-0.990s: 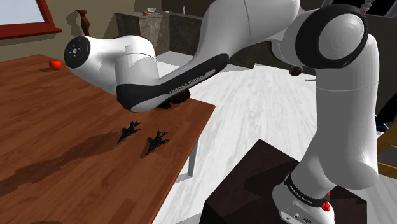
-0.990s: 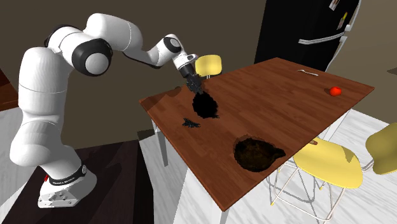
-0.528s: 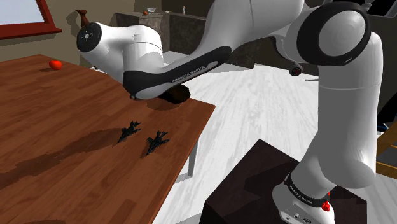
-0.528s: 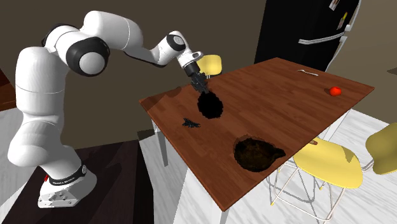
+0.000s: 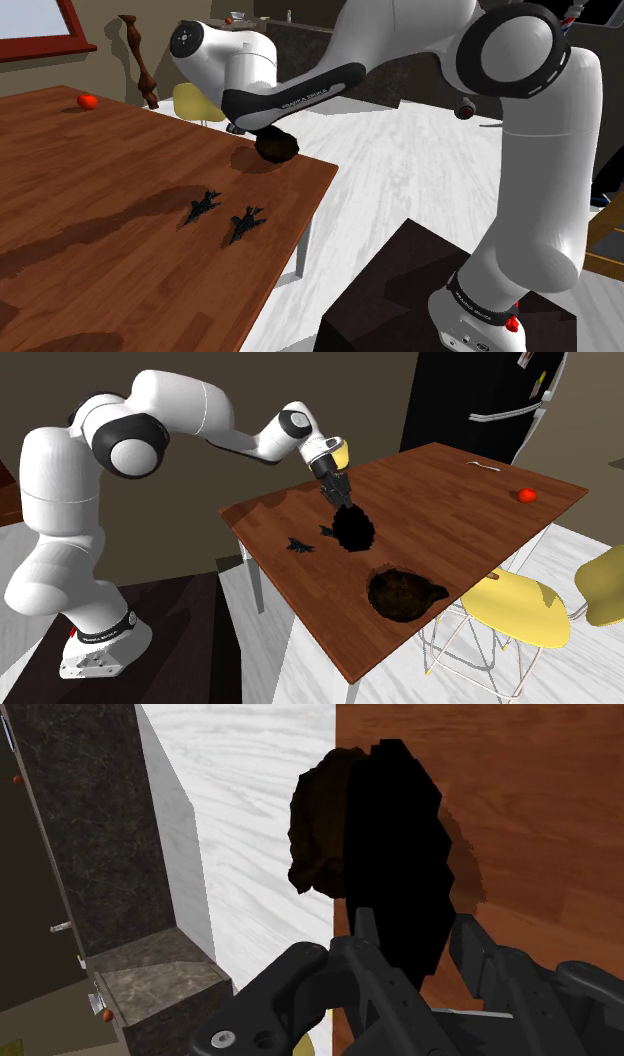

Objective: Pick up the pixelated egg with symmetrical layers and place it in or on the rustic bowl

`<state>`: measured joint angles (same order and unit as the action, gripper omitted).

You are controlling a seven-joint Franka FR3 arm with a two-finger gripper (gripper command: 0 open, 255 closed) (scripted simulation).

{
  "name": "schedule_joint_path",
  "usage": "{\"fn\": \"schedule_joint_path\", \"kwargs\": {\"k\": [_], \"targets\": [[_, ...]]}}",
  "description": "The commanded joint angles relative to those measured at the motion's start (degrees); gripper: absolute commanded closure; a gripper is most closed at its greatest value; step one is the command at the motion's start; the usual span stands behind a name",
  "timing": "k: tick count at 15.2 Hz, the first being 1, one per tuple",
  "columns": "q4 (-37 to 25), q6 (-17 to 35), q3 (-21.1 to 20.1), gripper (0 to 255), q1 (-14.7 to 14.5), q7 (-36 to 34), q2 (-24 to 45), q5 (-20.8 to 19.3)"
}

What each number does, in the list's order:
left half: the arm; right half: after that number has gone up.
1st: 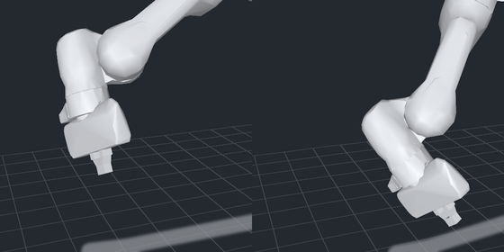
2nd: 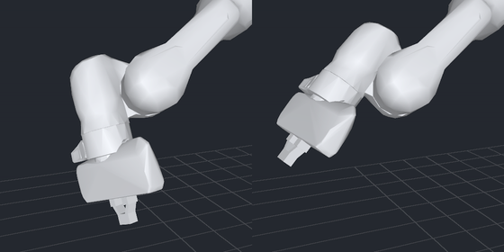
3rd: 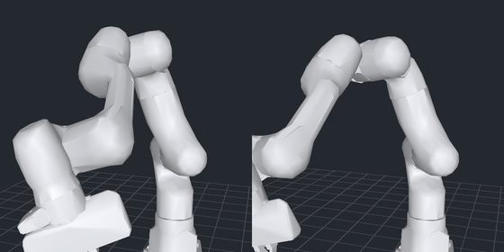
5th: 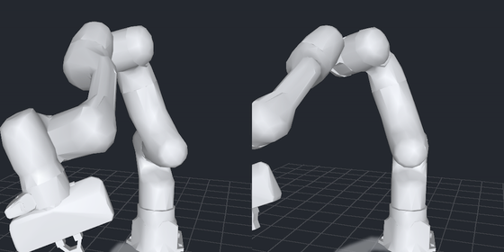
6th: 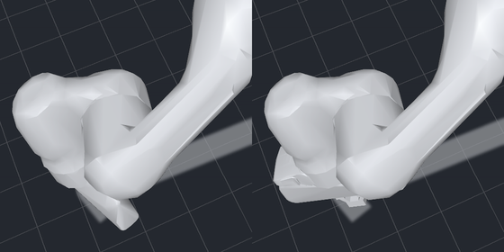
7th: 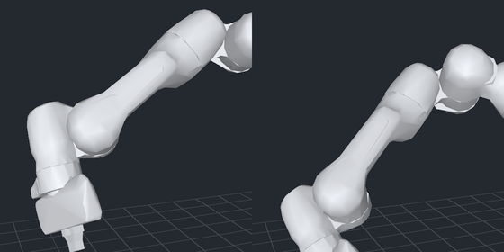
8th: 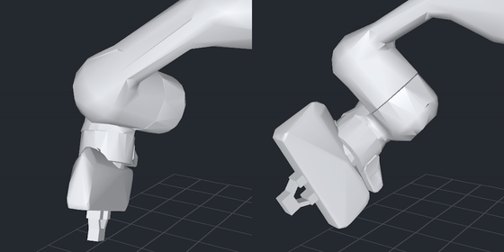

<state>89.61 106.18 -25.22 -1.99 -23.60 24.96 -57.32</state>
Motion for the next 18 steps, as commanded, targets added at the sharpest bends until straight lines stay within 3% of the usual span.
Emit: {"fn": "schedule_joint_path", "kwargs": {"k": [1,9,14,18], "targets": [[-1.2,1.4,0.8,255,1.5,2.1,0.6,-0.3],[-8.9,5.7,3.6,255,7.0,10.7,5.1,-0.7],[-18.2,7.4,5.2,255,9.9,17.7,10.7,-0.4],[-16.4,9.1,5.6,255,10.1,15.8,11.3,-1.3]]}}
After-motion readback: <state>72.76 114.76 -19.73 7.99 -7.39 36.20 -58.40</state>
